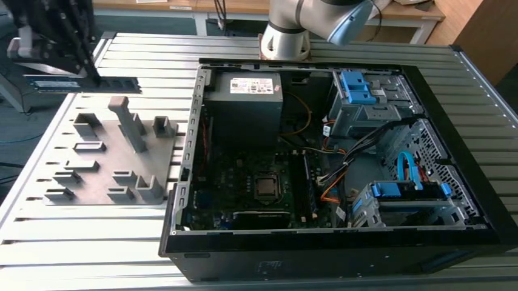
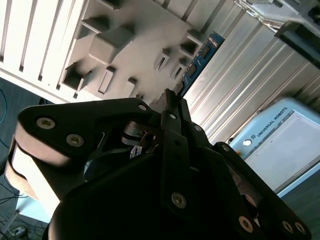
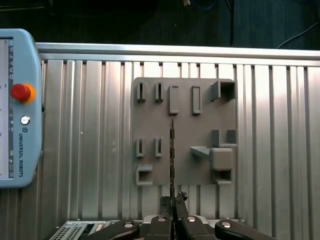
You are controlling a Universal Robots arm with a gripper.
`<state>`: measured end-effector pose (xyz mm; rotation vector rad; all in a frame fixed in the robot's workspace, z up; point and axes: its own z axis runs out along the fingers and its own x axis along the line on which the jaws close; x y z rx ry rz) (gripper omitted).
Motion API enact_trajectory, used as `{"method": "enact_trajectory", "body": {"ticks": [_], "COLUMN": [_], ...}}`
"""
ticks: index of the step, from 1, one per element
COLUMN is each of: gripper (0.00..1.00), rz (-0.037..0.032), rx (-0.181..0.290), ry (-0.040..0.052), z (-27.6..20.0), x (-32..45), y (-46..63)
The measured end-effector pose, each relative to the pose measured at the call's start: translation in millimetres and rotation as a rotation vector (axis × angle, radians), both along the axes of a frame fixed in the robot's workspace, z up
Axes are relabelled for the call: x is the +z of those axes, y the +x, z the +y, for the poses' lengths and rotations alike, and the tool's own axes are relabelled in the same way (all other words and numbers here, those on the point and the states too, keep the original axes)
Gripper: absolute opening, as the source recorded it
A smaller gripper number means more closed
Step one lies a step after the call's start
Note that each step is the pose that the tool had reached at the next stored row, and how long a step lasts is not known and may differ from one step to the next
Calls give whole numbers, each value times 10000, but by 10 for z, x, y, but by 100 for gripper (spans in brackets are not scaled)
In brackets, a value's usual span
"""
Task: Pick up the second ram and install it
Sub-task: 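Pick up the second ram and move it above second insertion slot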
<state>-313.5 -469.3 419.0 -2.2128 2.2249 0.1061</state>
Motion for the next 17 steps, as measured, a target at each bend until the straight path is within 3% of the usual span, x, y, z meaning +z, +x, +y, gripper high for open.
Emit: {"method": "enact_trajectory", "body": {"ticks": [17], "gripper": [14], "rz": [34], "rx": [1], "ry": [1], "z": [0], "x": [-7], "y": [773]}}
